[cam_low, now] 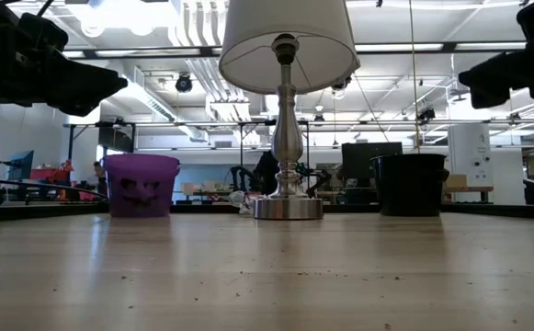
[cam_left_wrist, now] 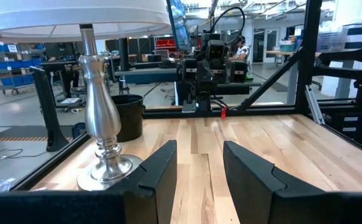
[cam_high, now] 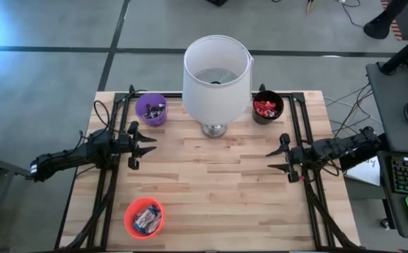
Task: Organize candy in baskets
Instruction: Return to Home Position
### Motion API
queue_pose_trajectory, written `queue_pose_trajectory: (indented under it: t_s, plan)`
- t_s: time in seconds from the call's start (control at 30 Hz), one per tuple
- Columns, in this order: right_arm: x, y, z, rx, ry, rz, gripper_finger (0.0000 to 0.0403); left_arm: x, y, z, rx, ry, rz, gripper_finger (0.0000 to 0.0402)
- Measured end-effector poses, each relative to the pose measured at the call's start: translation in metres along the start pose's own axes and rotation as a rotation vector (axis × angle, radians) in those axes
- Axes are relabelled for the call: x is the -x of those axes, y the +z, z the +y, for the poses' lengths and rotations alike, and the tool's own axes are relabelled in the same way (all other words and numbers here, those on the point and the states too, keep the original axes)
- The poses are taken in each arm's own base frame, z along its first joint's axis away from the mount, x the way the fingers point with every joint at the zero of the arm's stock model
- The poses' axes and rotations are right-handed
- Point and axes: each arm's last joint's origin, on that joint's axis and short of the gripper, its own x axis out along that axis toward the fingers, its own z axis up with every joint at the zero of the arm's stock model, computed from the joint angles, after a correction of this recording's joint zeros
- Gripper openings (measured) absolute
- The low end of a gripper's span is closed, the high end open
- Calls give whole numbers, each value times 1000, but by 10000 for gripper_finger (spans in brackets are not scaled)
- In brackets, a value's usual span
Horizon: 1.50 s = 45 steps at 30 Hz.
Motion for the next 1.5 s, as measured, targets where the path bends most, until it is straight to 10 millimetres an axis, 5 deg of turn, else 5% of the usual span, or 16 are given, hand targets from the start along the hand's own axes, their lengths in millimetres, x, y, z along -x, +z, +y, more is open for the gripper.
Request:
queue_pose_trajectory:
  t_s: [1.5]
  plan:
    - [-5, 2, 3, -7, 64, -182, 178, 0, 0, 0, 0, 0, 0, 114]
